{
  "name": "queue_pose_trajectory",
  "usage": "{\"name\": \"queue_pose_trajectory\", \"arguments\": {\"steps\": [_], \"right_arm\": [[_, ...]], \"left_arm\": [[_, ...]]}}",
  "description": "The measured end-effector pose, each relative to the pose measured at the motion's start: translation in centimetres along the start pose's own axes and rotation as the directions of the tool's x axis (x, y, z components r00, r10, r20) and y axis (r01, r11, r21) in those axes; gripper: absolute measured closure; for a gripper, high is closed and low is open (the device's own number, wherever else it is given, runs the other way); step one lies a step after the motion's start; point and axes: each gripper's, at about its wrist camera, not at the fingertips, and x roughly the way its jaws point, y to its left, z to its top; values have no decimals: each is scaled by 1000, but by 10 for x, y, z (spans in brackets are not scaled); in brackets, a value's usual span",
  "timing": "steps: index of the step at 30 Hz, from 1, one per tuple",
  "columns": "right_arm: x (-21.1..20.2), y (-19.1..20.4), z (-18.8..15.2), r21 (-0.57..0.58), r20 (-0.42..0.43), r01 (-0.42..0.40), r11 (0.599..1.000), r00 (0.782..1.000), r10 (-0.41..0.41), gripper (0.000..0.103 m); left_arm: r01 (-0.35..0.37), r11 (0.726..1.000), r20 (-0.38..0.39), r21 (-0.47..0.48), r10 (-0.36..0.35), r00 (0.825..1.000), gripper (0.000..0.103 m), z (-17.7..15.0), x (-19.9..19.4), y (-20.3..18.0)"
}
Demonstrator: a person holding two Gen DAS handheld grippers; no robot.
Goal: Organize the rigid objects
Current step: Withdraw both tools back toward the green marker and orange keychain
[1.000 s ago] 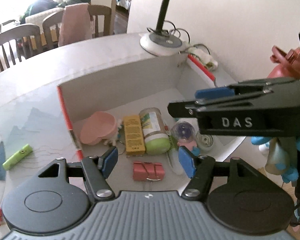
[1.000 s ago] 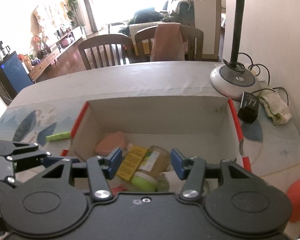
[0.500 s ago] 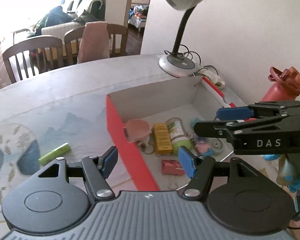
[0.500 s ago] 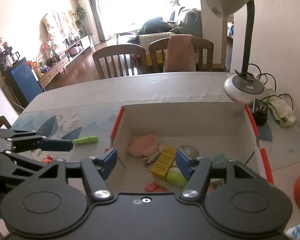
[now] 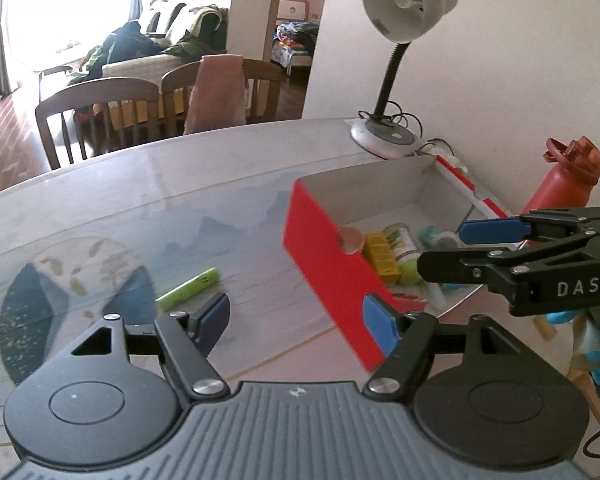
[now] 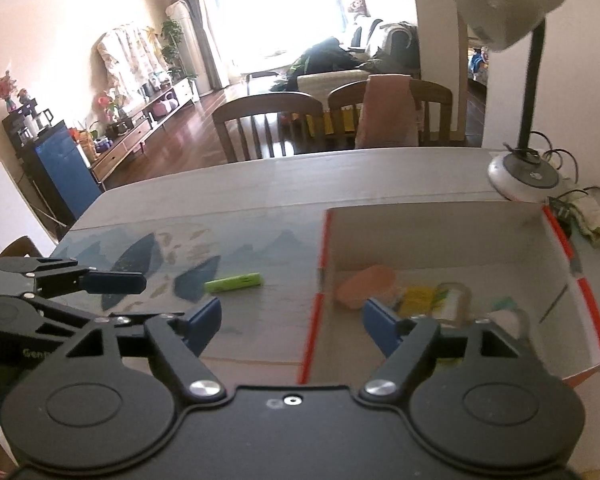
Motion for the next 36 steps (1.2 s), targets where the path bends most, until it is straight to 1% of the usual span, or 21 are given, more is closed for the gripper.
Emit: {"name": "queue_pose_trajectory", "arguments": {"steps": [2,9,11,15,16,17,19,23,29,31,33,36], "right_arm": [[4,11,-1,-2,-1,-6,1000,1000,6,20],[22,51,1,-22,-8,-30,999,1000,29,13],[28,61,2,-28,-14,-27,999,1000,26,10],[44,79,3,-34,-36,-13,999,999,12,9],[47,82,2,-37,-42,-9,999,999,7,9],[52,86,3,-41,-50,-3,999,999,1,9],[62,94,1,-42,-66,6,999,998,-9,9],[79,105,2,-47,-93,29,998,995,-33,9],[106,112,6,-18,-131,61,998,989,-63,9],[117,115,7,-14,-143,72,997,987,-73,9],[127,117,8,-12,-157,88,996,984,-88,9],[141,118,10,-4,-177,108,994,978,-107,9]], "left_arm": [[-11,1000,0,-4,11,1000,20,-4,-6,11],[-37,999,2,-19,37,999,20,-22,-21,54],[-37,999,2,-24,37,999,20,-26,-22,66],[-45,999,-1,-30,45,999,17,-38,-22,88],[-47,998,-1,-32,47,999,14,-41,-22,93],[-48,998,0,-34,48,999,8,-43,-22,97],[-52,998,7,-44,52,999,3,-49,-21,107],[-59,996,0,-67,59,998,3,-57,-16,124],[-76,993,-16,-87,75,997,3,-73,-2,147],[-83,990,-14,-116,82,997,3,-79,2,156],[-75,988,-11,-133,74,997,3,-84,7,162],[-66,988,-33,-138,62,998,3,-88,18,166]]}}
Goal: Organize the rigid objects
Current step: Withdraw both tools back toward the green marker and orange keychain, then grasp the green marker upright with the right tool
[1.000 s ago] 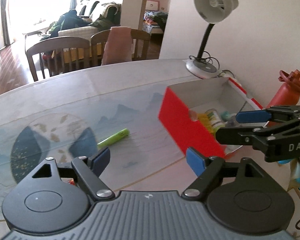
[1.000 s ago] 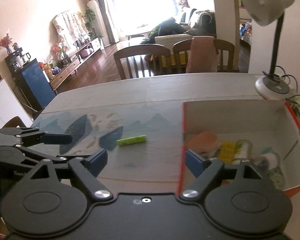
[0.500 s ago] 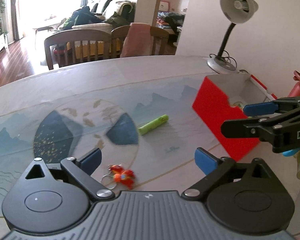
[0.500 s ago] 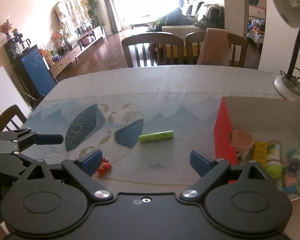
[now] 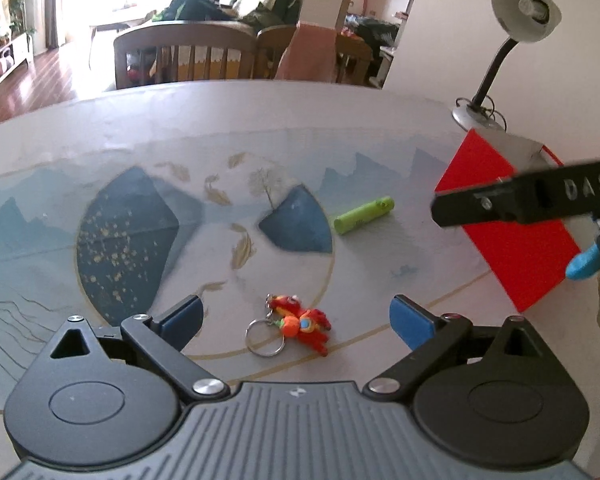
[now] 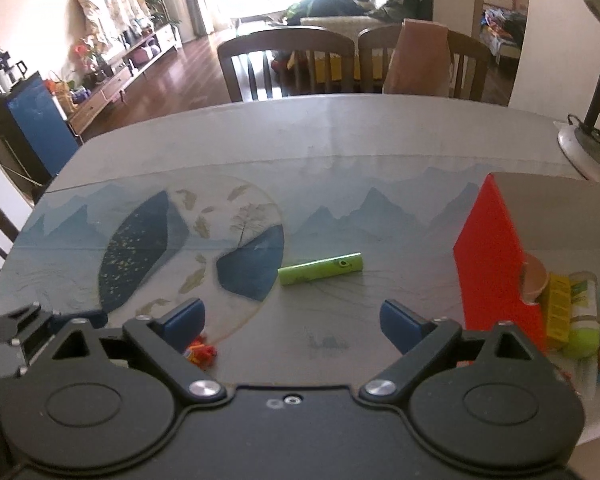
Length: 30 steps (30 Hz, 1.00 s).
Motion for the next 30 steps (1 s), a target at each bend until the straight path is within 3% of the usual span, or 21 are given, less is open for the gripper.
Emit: {"name": "queue_pose_trajectory", "arguments": {"steps": [19,30], "right_arm": [[92,-5,30,132,-122,152,980,983,-136,12],[121,2,40,173,-169,248,953,961,-220,26]], "left_arm": [[25,993,8,111,-26,1000,3,-12,41,-16],[14,988,21,156,-17,1000,4,-18,53,-23]]}}
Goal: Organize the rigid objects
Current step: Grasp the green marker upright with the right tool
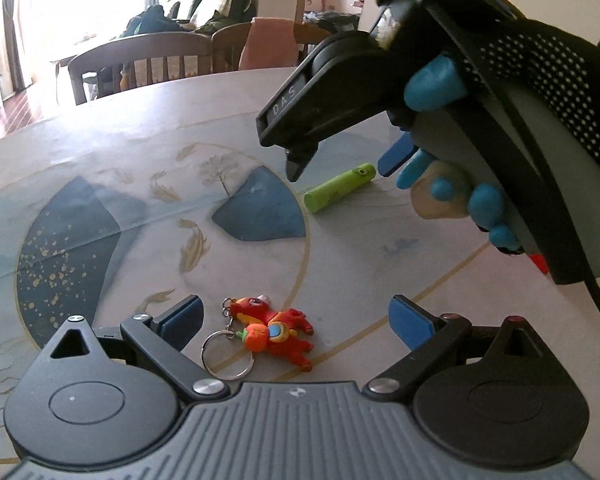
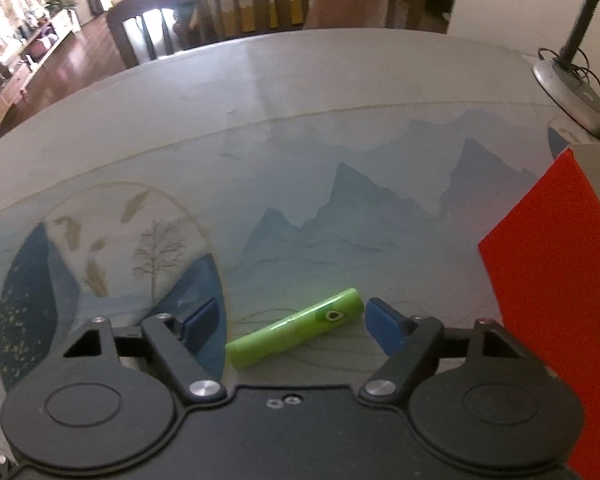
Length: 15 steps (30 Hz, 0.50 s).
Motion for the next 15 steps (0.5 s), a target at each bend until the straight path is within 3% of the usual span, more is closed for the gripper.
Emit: {"name": "queue_pose_trajectory", "arguments": {"steps": [7,11,15], "right_arm": [[6,2,-5,6,-21,27,1000,999,-27,32],[2,2,-10,-13,-22,22,1000,1000,-22,43],[-3,4,-15,-38,-23,8,999,1000,-9,56]], "left_arm": [[-6,1000,5,-3,6,1000,5,-2,5,3],[-14,1000,4,5,14,1000,14,-3,7,3],[-19,1000,8,22,18,1000,16,-4,7,2]]}}
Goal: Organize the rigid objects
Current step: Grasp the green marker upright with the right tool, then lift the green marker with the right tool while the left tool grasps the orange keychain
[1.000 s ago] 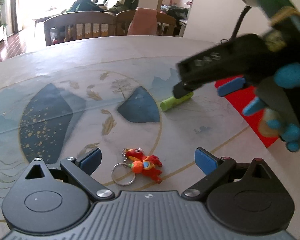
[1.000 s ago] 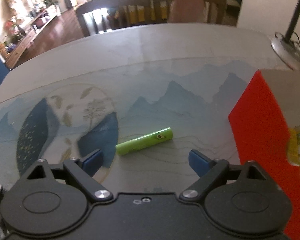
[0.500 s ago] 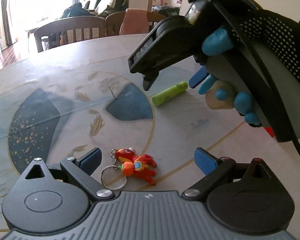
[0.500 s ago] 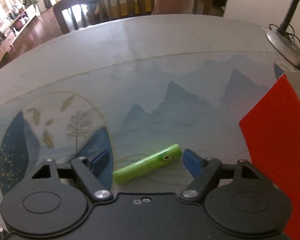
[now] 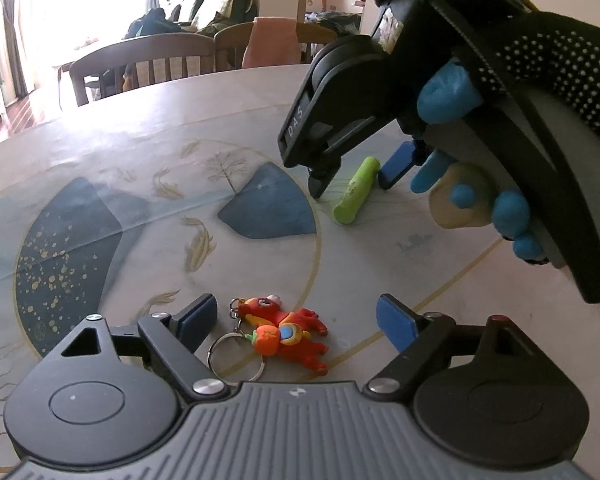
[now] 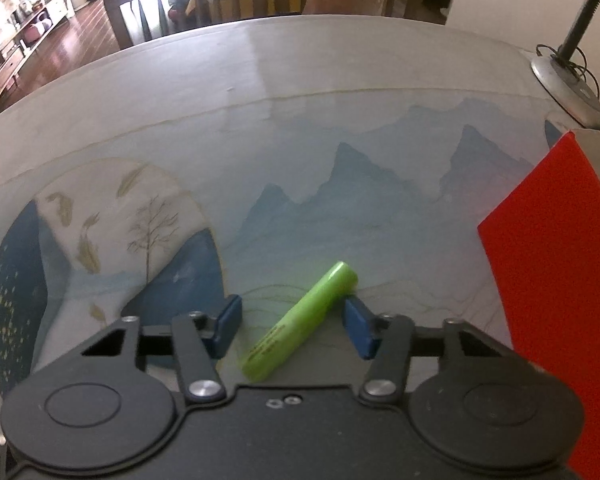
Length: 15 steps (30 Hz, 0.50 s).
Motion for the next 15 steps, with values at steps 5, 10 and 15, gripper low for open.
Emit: {"name": "queue_pose_trajectory", "arguments": {"steps": [5,10,15], "right_arm": [[-7,-1,-9,-25,3,-14,1000,1000,15,73],[-10,0,-12,-27,-2,-39,999,999,39,88],[-15,-4,-18,-24,-7,-52,998,999,52,88]], "left_arm": [[-26,999,4,26,26,1000,34,0,-2,-3],[-57,998,1,23,57,998,53,0,-4,-3],[-50,999,-15,9,50,999,58,2,-6,-1]]}}
